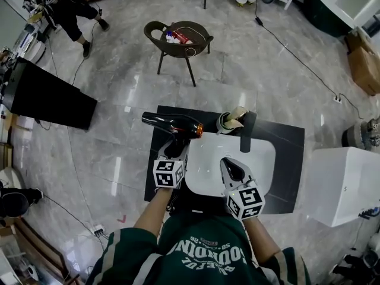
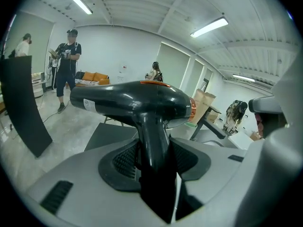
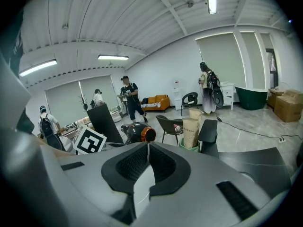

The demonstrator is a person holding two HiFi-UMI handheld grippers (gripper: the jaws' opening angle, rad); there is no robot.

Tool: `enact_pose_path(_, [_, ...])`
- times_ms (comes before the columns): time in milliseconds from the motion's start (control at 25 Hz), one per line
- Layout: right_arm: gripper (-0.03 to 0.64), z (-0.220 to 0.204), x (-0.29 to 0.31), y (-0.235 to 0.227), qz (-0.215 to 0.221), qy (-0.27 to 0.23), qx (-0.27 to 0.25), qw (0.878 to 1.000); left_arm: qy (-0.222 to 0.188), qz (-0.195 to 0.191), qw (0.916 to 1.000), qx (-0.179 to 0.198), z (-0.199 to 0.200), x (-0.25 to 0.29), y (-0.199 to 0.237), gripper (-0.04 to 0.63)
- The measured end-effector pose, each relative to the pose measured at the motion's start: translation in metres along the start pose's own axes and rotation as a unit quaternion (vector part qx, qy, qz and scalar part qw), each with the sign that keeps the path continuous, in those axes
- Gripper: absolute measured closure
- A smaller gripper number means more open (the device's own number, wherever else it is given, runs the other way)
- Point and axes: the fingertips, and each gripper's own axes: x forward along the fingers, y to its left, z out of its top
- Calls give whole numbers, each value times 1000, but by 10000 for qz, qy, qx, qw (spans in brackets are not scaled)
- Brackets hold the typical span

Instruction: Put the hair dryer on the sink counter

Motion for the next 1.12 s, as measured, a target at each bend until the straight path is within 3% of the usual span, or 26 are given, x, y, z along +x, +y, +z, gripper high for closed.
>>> enact_pose_path(1120, [572,-32,30,-13,90,536,203,9983,957,238,9948,-257,-47,81,15,399])
